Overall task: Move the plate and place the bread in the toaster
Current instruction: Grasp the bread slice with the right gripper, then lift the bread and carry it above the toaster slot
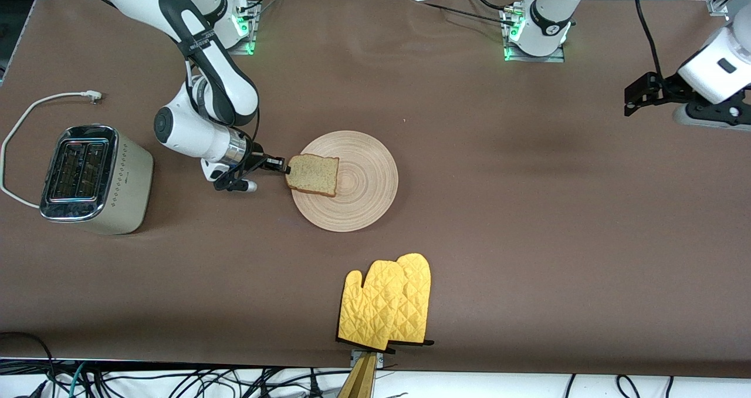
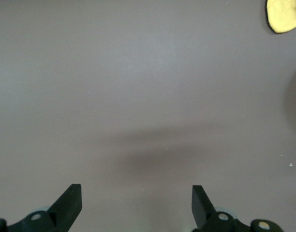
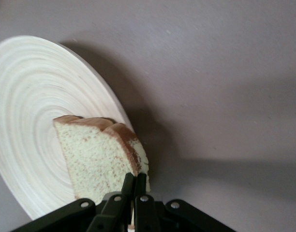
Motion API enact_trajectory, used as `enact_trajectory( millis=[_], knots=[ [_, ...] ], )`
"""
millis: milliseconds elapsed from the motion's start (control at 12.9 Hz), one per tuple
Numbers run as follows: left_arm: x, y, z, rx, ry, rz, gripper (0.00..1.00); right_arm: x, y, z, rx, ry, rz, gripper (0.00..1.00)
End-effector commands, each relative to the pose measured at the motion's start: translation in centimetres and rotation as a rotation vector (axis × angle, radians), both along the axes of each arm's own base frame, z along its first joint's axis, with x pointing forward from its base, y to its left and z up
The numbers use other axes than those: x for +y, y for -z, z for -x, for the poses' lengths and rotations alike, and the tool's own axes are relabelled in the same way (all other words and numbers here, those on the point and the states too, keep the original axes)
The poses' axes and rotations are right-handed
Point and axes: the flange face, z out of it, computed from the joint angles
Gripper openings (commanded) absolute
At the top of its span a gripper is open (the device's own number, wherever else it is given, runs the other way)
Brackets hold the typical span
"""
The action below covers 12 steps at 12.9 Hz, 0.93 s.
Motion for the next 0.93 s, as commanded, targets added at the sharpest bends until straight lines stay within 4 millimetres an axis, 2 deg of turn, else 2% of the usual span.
enact_trajectory(
  millis=[0, 78, 310, 620, 698, 853],
  knots=[
    [-0.7, -0.9, -0.2, 0.003, -0.017, 0.008, 1.00, 0.8, -3.3, -0.5, -0.017, -0.039, -0.042, 0.00],
    [-0.7, -0.7, -0.3, 0.006, -0.016, 0.007, 1.00, 1.0, -4.4, -0.8, -0.008, -0.054, -0.058, 0.00],
    [-0.4, -1.1, -0.4, -0.006, -0.014, 0.005, 1.00, -1.5, -7.2, -3.4, 0.012, -0.140, -0.031, 0.00],
    [0.8, -1.7, -1.1, -0.020, -0.045, 0.020, 1.00, -4.9, -11.7, -6.8, 0.028, -0.311, 0.111, 0.00],
    [1.6, -2.5, -1.1, -0.036, -0.060, 0.024, 1.00, -5.6, -13.1, -7.3, 0.039, -0.354, 0.155, 0.00],
    [1.6, -2.5, -1.2, -0.036, -0.101, 0.048, 1.00, -7.3, -15.8, -8.1, 0.062, -0.427, 0.268, 0.00]
  ],
)
